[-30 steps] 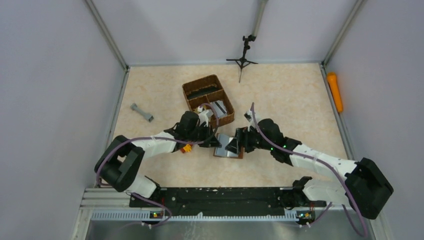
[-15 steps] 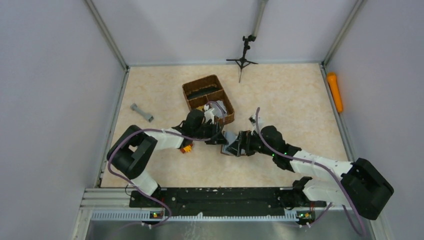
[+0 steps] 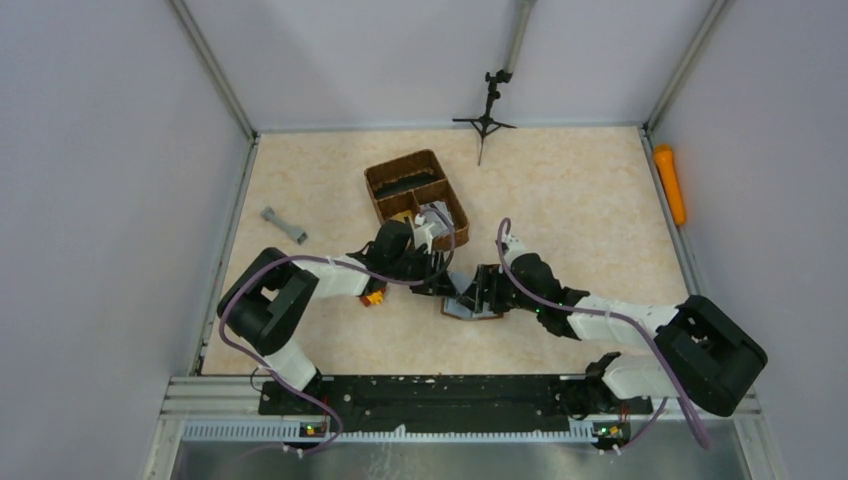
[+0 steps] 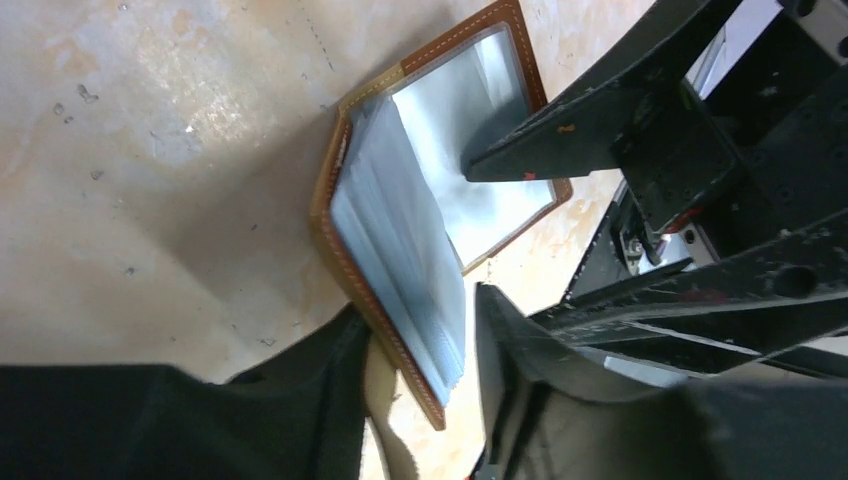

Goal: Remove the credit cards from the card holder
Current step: Remove the credit card from the card holder.

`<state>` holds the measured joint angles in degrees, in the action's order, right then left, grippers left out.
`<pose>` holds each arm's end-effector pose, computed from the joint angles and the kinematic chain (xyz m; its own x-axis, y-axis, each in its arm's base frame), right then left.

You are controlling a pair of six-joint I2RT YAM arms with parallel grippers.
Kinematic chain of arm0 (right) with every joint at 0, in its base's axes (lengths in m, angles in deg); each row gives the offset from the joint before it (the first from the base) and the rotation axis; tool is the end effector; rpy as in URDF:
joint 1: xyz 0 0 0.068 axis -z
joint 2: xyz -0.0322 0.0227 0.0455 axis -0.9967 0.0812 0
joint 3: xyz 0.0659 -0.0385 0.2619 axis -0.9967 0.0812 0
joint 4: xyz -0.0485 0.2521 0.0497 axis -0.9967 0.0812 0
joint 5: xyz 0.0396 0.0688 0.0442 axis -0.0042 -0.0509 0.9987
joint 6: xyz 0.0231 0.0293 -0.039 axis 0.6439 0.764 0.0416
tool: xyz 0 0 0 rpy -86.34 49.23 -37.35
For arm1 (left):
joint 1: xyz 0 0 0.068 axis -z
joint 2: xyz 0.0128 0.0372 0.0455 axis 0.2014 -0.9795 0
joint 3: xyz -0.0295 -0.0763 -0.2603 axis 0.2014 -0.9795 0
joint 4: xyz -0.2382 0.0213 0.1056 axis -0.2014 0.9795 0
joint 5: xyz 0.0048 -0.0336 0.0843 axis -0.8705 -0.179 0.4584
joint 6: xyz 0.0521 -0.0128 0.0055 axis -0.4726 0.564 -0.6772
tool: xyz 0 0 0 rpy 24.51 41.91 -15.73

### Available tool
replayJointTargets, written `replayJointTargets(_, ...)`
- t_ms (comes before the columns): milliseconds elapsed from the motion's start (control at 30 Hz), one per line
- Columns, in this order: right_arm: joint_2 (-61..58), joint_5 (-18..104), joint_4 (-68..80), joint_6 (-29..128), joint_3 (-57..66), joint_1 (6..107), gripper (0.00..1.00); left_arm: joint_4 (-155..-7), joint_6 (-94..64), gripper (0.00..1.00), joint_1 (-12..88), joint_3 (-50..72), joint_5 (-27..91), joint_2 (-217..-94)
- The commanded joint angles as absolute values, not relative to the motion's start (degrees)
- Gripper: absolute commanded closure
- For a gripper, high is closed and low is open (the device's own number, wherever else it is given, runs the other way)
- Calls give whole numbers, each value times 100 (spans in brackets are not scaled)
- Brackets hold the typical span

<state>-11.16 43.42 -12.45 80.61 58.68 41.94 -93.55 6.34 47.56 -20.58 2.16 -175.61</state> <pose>0.1659 0.1638 0.1570 -0.7774 0.1077 -0.6197 -0.3629 0.7280 0.5817 0.2404 -0.2014 0.1457 -0.8961 0.1210 -0.4270 0.4259 0.5052 -0.7506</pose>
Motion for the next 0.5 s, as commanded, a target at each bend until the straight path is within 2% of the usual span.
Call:
replayJointTargets(0, -906, 4257, -1625, 8168, 5879, 4131, 28, -9444, 499, 50, 4781, -1989, 66, -17460)
replayJointTargets(100, -848, 4332, -1760, 8204, 5914, 4131, 25, -9594, 530, 49, 4780, -2031, -33, -17452)
replayJointTargets(233, -806, 4403, -1785, 8169, 5863, 4131, 26, -9853, 647, 74, 4782, -2082, -247, -17508)
replayJointTargets(333, -699, 4391, -1618, 8130, 5750, 4129, 33, -9958, 695, 87, 4775, -2096, -319, -17511)
replayJointTargets(400, -636, 4398, -1626, 8110, 5725, 4135, 42, -9956, 700, 89, 4770, -2107, -300, -17497)
replayJointTargets(467, -570, 4470, -1678, 8112, 5730, 4131, 44, -9959, 705, 89, 4765, -2118, -308, -17498)
